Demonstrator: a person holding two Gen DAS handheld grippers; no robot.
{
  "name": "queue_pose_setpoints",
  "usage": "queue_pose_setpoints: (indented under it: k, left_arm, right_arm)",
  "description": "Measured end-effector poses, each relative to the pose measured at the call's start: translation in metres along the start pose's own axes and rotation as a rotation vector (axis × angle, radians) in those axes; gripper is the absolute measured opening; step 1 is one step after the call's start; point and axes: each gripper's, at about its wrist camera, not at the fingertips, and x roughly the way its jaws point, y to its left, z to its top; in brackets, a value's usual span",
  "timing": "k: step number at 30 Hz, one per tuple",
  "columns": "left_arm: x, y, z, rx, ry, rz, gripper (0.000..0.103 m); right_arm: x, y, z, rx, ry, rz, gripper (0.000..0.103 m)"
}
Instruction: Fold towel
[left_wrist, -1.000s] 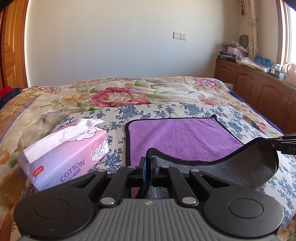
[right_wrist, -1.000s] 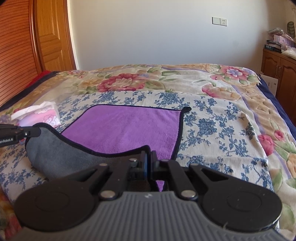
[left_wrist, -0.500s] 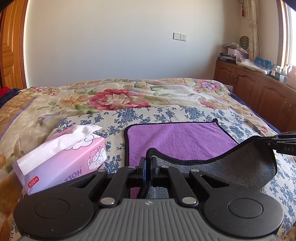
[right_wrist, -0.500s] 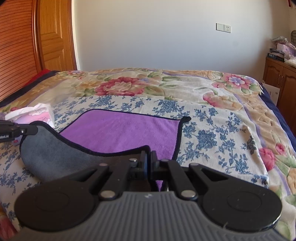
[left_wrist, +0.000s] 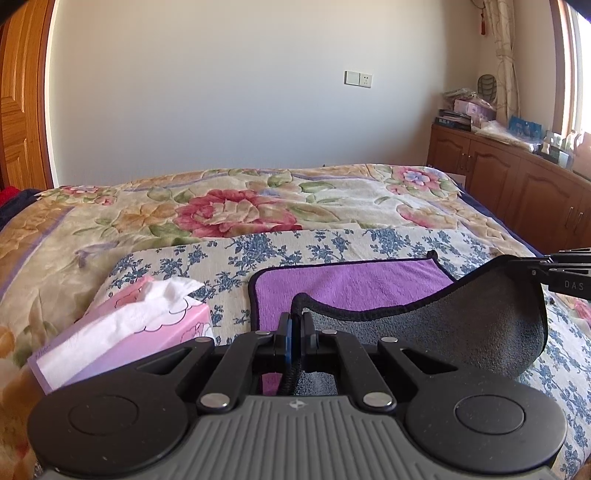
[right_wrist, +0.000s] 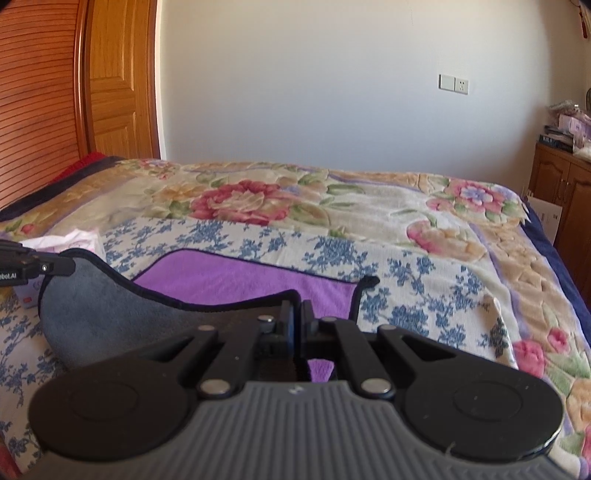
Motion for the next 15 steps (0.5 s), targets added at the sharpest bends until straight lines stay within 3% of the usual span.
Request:
queue_pose_setpoints:
  k: [15]
  left_arm:
    - [0.016,-0.002,0.017,0.033,0.004,0.005,0.005]
  right_arm:
    - [0.014,0.0,0.009,-0.034,-0.035,0.0,0.004]
